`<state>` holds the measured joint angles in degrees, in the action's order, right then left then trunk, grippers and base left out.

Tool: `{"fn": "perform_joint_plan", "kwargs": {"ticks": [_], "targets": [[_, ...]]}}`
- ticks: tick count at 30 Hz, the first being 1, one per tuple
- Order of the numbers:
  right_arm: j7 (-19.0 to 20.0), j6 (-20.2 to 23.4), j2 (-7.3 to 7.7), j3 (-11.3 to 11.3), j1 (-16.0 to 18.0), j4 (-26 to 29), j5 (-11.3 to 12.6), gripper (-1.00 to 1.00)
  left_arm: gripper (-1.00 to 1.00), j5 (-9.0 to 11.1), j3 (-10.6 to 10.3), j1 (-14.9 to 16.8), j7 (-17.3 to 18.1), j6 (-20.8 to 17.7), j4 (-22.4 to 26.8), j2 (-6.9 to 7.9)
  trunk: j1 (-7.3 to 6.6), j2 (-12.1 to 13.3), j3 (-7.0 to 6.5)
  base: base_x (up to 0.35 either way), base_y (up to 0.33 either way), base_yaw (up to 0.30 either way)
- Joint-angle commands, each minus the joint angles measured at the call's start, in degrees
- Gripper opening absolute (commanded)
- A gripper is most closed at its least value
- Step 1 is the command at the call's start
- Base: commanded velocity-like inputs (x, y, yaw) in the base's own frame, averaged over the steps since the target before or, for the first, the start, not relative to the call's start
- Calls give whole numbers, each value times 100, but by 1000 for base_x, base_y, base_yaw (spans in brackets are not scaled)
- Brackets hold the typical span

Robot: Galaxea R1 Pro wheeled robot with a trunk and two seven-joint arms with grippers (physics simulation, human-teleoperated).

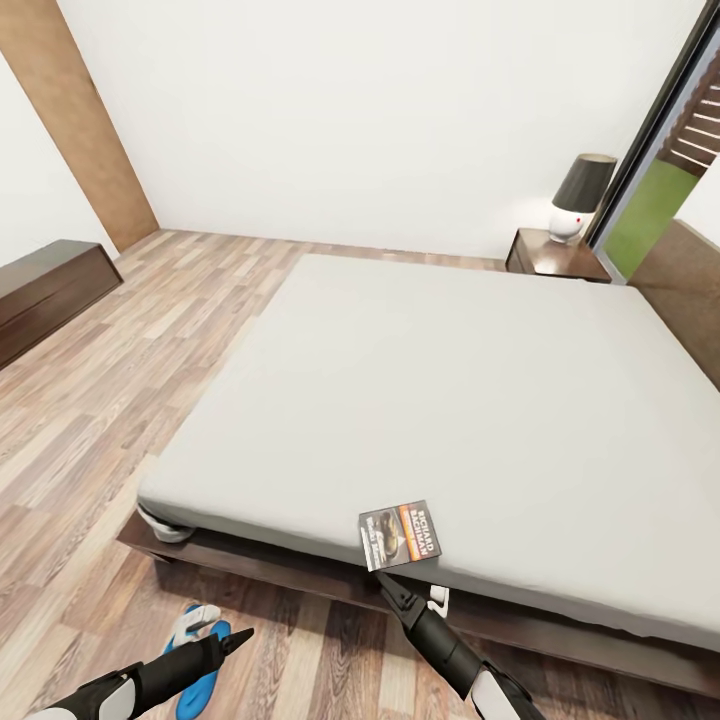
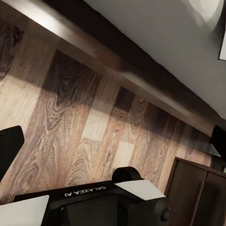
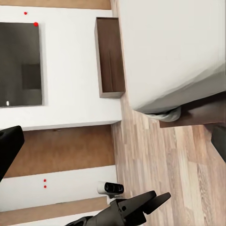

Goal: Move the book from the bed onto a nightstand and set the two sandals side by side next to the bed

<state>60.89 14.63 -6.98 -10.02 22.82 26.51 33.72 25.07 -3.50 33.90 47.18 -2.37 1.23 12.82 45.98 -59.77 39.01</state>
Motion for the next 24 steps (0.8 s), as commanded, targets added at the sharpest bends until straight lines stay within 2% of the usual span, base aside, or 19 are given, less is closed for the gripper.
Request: {"fn": "perform_joint_plan", "kwargs": {"ticks": [1, 24], "targets": [[19, 58, -5, -26, 3, 1, 12, 100, 100, 51, -37, 2, 19, -26, 0, 2, 23, -45, 23, 0, 0, 0], [19, 63, -5, -34, 4, 3, 12, 100, 100, 51, -37, 2, 19, -26, 0, 1, 528, -967, 436, 0, 0, 0]]}}
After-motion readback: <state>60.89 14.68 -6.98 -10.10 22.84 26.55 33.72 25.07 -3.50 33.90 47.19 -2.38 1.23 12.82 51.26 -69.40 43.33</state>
